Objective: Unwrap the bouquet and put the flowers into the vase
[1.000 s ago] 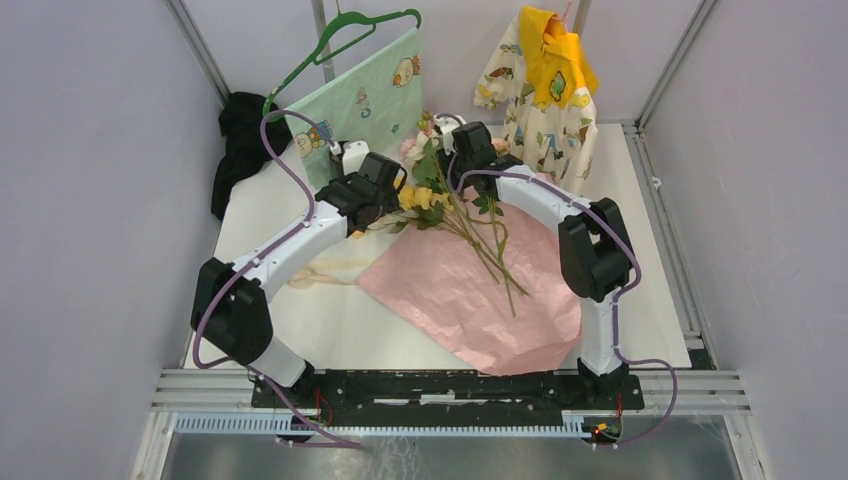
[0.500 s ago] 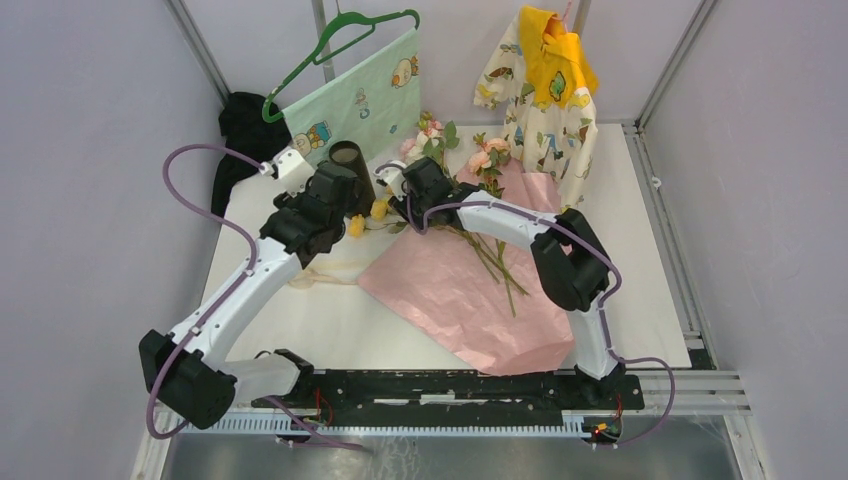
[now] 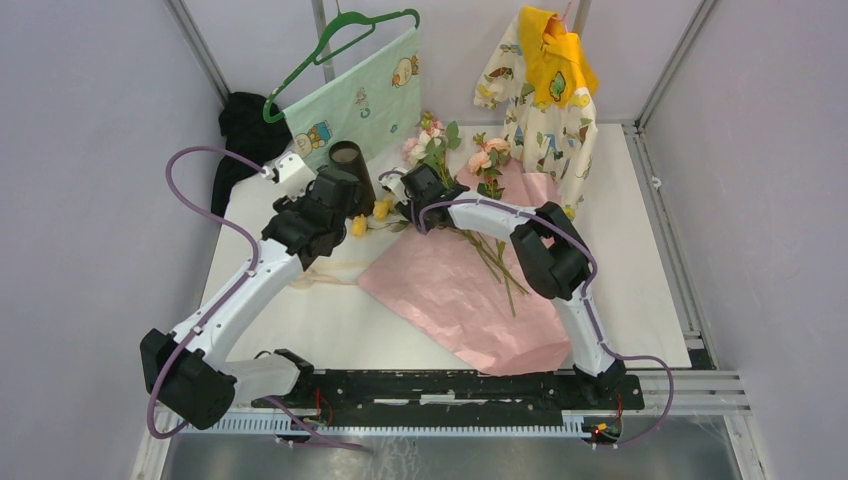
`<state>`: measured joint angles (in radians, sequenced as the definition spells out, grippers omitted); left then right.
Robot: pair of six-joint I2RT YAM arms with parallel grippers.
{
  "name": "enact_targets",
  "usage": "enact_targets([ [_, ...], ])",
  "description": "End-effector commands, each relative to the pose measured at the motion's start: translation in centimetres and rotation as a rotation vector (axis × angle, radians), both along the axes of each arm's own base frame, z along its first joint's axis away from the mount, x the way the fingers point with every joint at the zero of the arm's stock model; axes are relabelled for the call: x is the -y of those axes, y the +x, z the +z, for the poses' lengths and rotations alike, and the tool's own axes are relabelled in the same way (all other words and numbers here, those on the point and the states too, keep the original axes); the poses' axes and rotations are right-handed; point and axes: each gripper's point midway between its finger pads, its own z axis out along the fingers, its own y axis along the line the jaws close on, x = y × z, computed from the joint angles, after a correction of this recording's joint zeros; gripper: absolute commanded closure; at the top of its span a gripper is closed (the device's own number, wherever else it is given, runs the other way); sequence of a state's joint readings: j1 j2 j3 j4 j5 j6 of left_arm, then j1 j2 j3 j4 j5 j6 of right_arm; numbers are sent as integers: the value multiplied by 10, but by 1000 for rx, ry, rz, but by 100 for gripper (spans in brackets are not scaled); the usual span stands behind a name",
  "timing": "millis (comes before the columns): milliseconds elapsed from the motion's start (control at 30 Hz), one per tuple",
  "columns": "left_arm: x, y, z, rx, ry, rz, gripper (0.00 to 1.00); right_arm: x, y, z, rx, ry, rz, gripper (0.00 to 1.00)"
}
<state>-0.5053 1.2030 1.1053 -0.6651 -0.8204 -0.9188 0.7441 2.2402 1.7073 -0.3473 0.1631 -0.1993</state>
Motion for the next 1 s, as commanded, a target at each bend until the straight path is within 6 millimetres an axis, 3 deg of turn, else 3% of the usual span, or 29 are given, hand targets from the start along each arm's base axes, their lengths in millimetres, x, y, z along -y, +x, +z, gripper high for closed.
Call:
enact_targets([
  [0, -7, 0, 10, 47, -4, 39, 18, -8, 10, 10, 35, 11, 4, 56],
  [133, -2, 2, 9, 43, -12, 13, 18, -9, 11, 14, 40, 17, -3, 75],
  [300, 9, 6, 10, 44, -30, -50, 19, -14, 18, 60, 113, 90, -10, 90],
  [600, 45, 14, 17, 92, -105, -256, 20, -15, 10, 193, 278, 340, 9, 96],
  [767, 85, 17, 26, 147, -184, -473, 20, -9, 2, 242, 317, 474, 19, 98],
  [967, 124, 20, 25, 153, -295, -626, 16, -4, -9, 266, 326, 544, 25, 99],
])
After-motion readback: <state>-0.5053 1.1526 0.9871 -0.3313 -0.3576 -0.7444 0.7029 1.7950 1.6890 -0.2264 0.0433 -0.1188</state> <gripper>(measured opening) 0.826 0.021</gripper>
